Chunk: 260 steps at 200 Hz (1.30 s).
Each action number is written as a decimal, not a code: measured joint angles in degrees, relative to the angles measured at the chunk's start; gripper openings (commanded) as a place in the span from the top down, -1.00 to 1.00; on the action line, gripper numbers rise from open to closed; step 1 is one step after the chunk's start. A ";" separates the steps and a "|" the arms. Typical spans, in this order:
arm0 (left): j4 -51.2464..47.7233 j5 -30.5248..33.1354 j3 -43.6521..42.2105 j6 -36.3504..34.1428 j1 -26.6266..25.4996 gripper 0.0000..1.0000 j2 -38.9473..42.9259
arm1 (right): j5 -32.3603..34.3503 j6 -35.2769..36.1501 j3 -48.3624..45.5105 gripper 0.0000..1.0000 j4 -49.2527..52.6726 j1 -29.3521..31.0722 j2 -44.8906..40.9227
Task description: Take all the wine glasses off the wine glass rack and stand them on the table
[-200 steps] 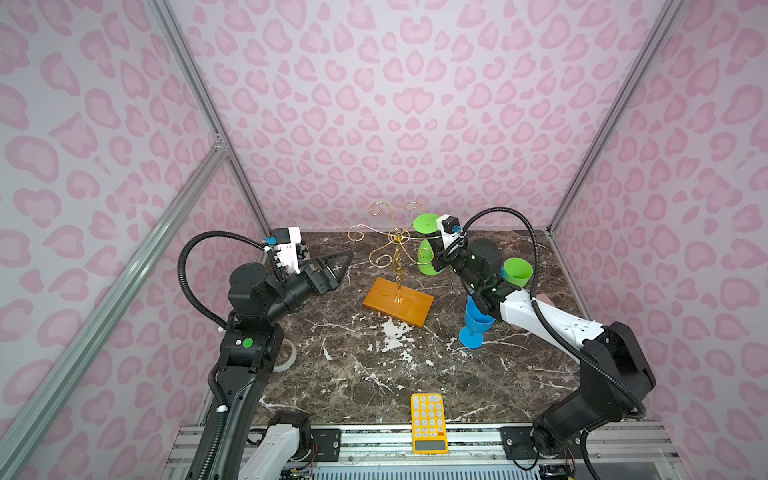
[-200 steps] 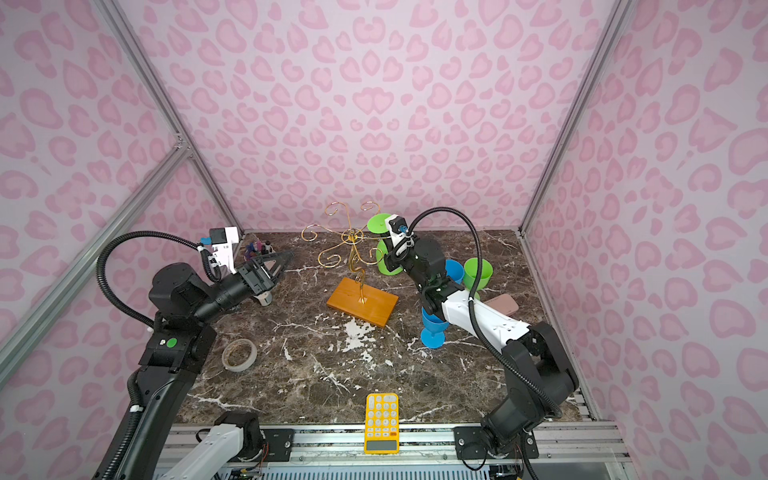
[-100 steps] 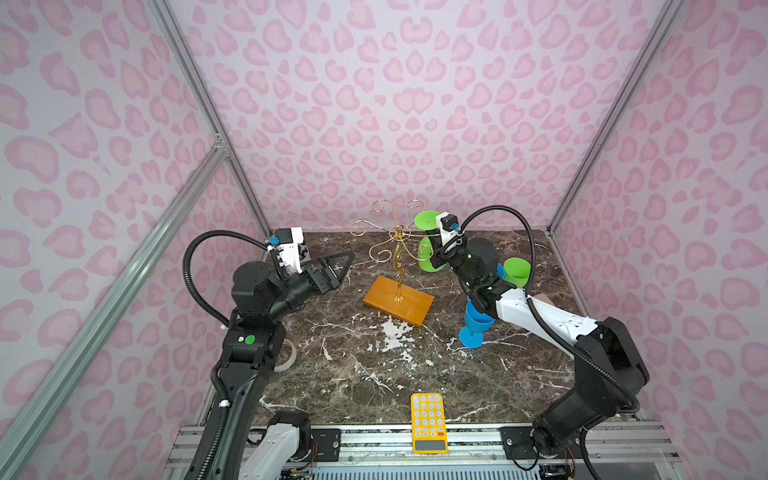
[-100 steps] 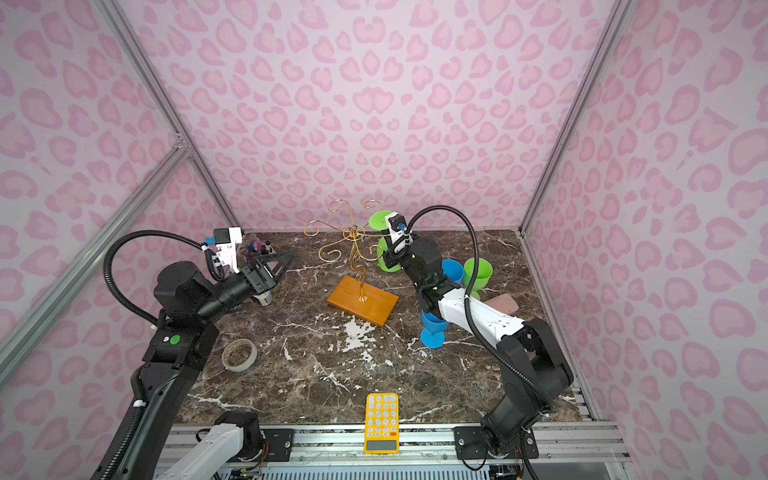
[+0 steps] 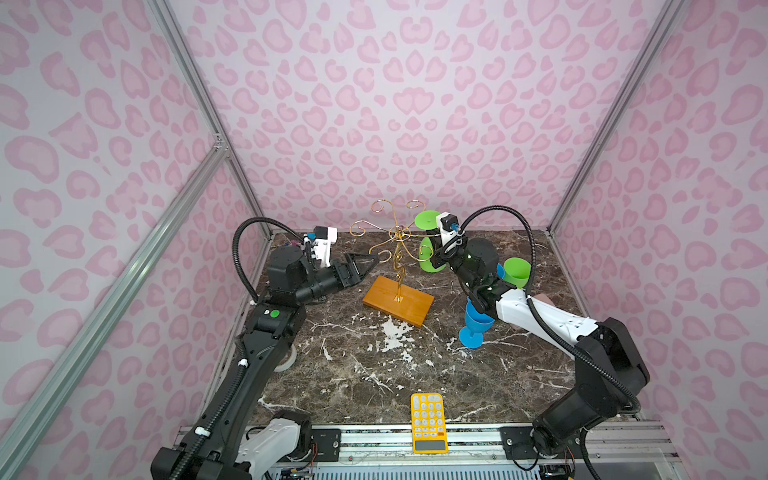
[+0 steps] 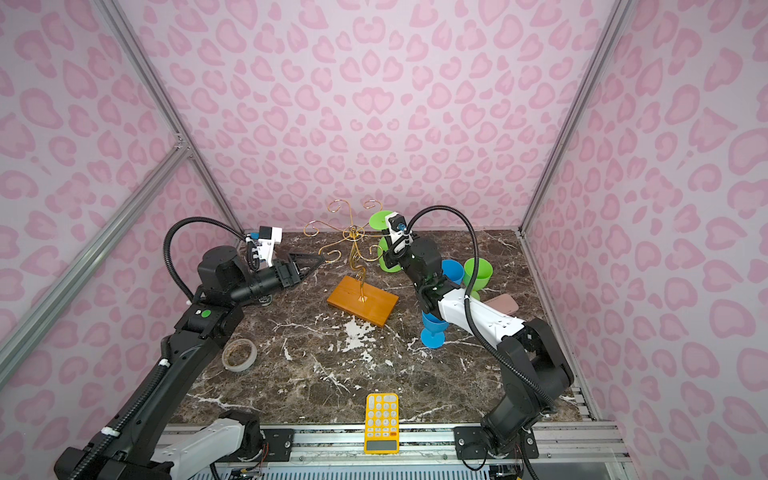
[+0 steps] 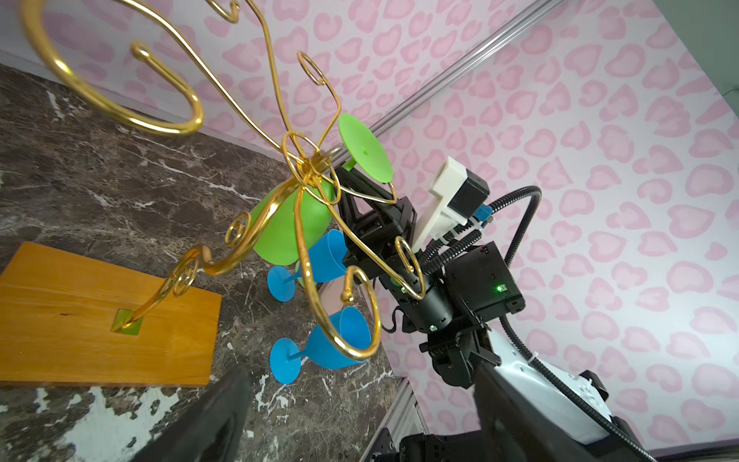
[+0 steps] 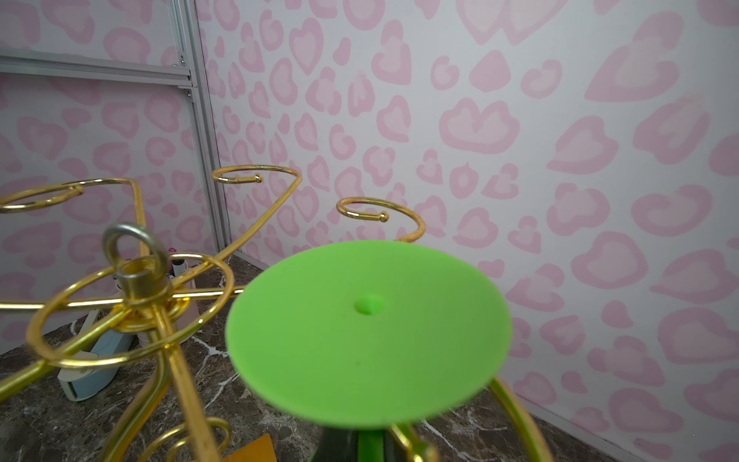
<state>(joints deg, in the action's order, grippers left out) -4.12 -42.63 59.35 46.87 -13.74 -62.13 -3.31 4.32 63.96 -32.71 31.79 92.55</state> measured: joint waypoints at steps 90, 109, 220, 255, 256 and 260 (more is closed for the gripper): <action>2.64 2.64 0.81 1.64 -2.03 -0.01 -3.69 | 0.00 0.85 -0.28 1.00 -0.02 0.00 -0.22; 2.95 3.10 1.53 2.51 -2.14 0.08 -4.50 | -0.02 0.87 -0.44 1.00 -0.13 0.00 -0.26; 3.65 3.06 1.95 13.03 -2.40 0.93 -6.27 | 0.07 1.03 -0.46 1.00 -0.33 -0.02 -0.24; 4.13 3.21 2.36 13.33 -2.49 0.92 -6.43 | 0.26 0.96 -0.52 1.00 -0.81 -0.02 -0.04; 4.11 3.21 2.38 13.33 -2.49 0.92 -6.43 | 0.26 0.96 -0.55 1.00 -0.83 -0.02 -0.04; 4.02 3.21 2.47 13.27 -2.49 0.93 -6.49 | 0.31 0.96 -0.55 1.00 -0.85 -0.02 -0.04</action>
<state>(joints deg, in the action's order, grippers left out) -0.10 -39.42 61.82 60.14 -16.23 -68.62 -3.01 5.28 63.42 -33.56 31.77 92.51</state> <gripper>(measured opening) 0.104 0.082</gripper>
